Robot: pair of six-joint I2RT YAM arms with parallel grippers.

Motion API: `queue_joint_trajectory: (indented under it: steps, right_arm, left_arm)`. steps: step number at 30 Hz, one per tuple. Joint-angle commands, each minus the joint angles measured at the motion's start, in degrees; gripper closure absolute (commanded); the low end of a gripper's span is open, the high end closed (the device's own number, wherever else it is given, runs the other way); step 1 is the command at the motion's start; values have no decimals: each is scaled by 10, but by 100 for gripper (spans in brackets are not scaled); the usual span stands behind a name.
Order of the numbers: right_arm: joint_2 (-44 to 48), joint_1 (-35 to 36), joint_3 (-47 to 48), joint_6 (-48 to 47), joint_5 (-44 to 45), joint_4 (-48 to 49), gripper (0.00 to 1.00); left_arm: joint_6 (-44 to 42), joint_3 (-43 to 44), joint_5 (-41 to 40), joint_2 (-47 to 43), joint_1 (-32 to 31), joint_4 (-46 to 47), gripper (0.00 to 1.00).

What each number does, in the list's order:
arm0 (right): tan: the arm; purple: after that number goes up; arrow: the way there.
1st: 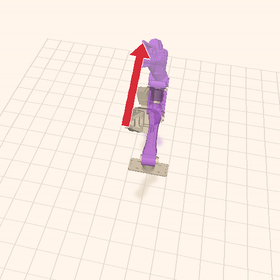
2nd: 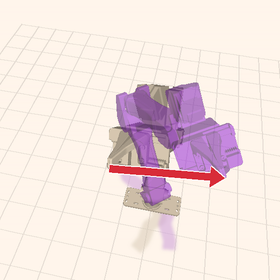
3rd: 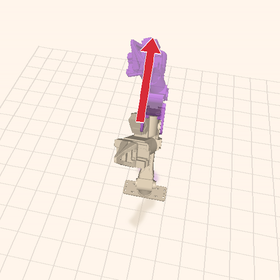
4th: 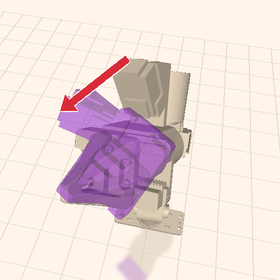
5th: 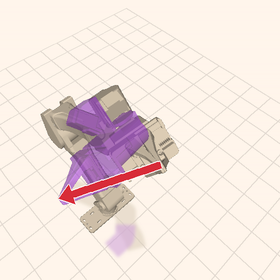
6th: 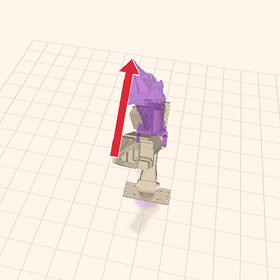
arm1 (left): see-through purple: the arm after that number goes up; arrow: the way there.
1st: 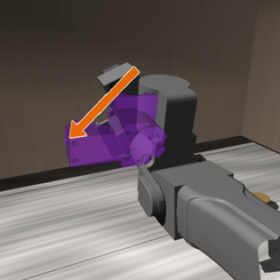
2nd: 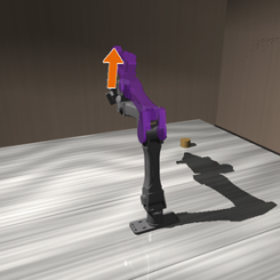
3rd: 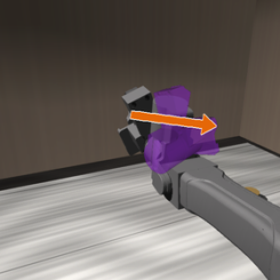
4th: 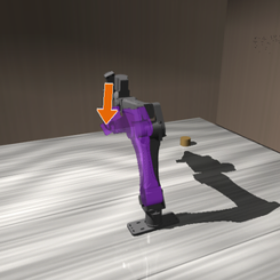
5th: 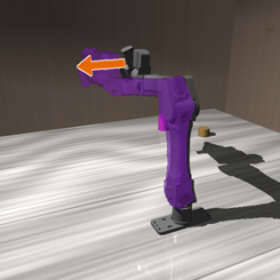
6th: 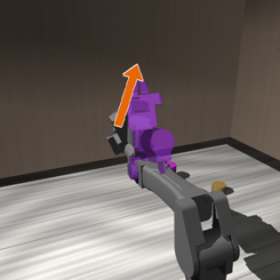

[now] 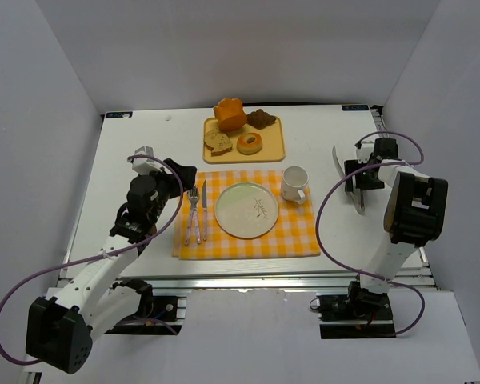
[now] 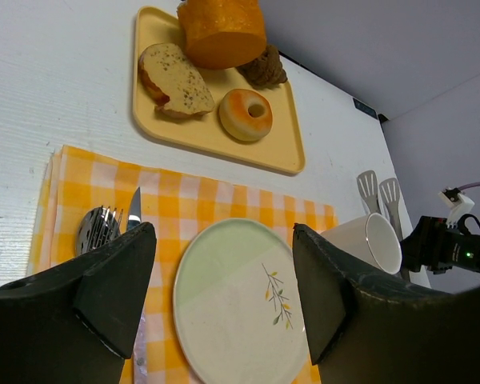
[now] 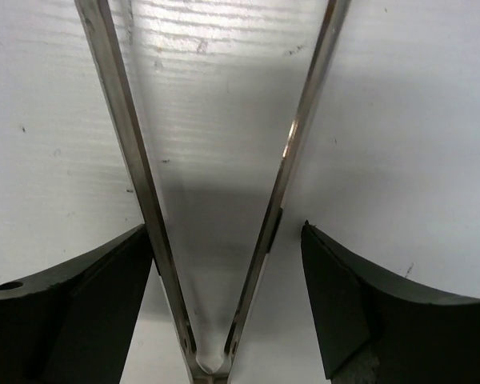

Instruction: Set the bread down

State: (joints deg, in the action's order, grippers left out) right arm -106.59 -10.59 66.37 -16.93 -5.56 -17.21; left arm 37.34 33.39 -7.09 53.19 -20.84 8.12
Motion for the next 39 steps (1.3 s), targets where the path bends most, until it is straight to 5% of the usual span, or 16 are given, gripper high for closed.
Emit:
queue_joint_trajectory:
  steps: [1, 4, 9, 12, 14, 18, 28, 39]
  right_arm:
    - [-16, 7, 20, 6, -16, 22, 23]
    - [-29, 7, 31, 1, -42, 10, 34]
    - [-25, 7, 51, -15, -72, -24, 76]
    - [22, 16, 66, -37, -89, -23, 85]
    - [56, 32, 102, -53, -116, -38, 84]
    - [65, 92, 205, -77, -147, -94, 67]
    - [-69, 242, 479, -147, -133, -233, 55]
    - [-105, 329, 503, -259, -94, -278, 53]
  left_arm:
    - [-6, 11, -1, -9, 1, 2, 21]
    - [-7, 10, 0, -10, 1, 0, 21]
    - [-10, 10, -4, -14, 2, -4, 21]
    - [-9, 6, -4, -18, 3, -2, 21]
    - [-9, 5, -3, -16, 3, 0, 21]
    - [-9, 7, 4, -8, 4, 8, 21]
    - [-13, 13, -2, -15, 5, -4, 21]
    - [-13, 4, -17, -36, 7, -23, 18]
